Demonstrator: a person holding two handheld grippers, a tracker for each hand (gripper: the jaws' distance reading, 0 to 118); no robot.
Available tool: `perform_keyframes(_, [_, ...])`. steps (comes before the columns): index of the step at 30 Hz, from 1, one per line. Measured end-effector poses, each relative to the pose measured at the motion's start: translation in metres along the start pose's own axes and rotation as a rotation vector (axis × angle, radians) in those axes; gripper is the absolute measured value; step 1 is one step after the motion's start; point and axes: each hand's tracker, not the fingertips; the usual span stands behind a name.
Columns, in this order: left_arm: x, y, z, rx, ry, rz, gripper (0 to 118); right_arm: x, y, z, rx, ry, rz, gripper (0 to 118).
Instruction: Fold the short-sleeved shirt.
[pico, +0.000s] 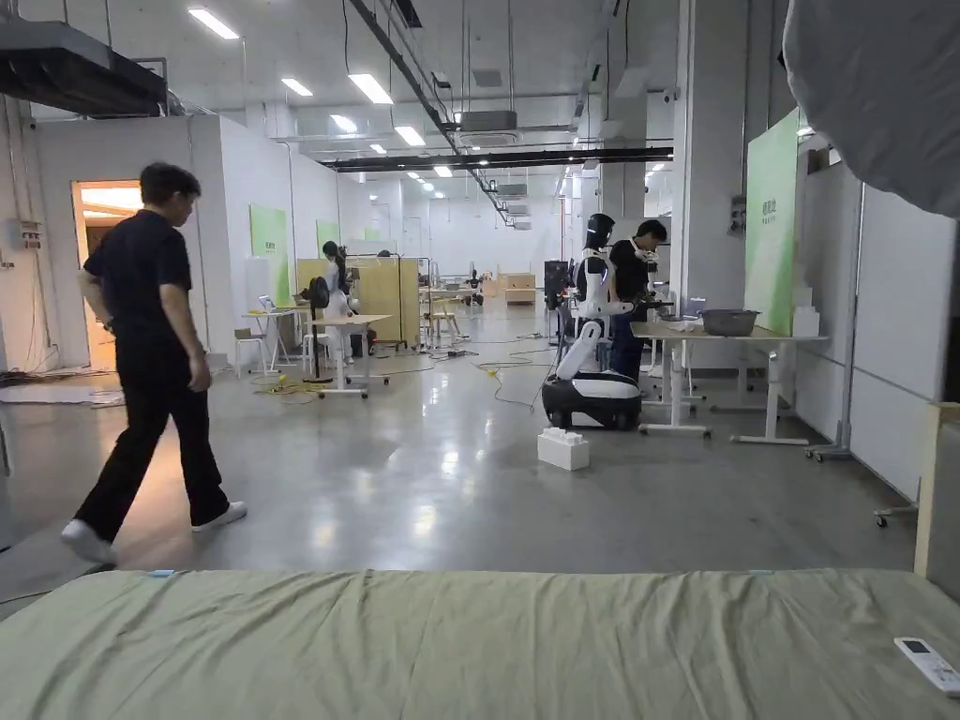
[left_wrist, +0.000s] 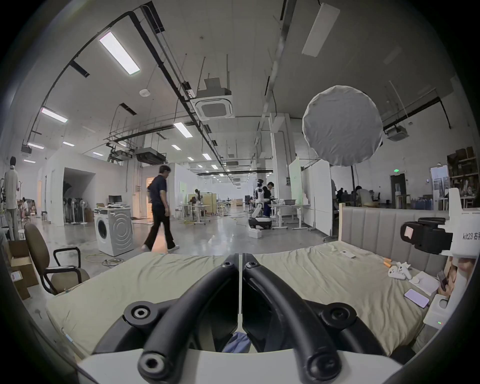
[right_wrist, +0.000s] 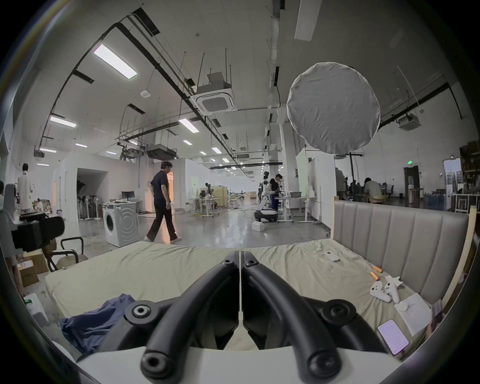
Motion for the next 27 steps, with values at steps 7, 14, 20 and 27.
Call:
perform_keyframes(7, [-0.008, 0.004, 0.006, 0.006, 0.008, 0.049, 2, 0.004, 0.002, 0.006, 0.0, -0.008, -0.025, 1])
perform_keyframes(14, [-0.003, 0.011, 0.007, 0.024, -0.006, 0.046, 2, 0.001, 0.006, 0.009, -0.005, -0.005, -0.005, 1])
perform_keyframes(20, [-0.007, 0.012, 0.003, 0.032, 0.005, 0.059, 2, -0.002, 0.007, 0.005, -0.007, -0.012, 0.027, 1])
perform_keyframes(27, [-0.01, 0.011, -0.001, 0.024, 0.017, 0.043, 2, -0.001, 0.01, 0.002, 0.004, -0.011, 0.037, 1])
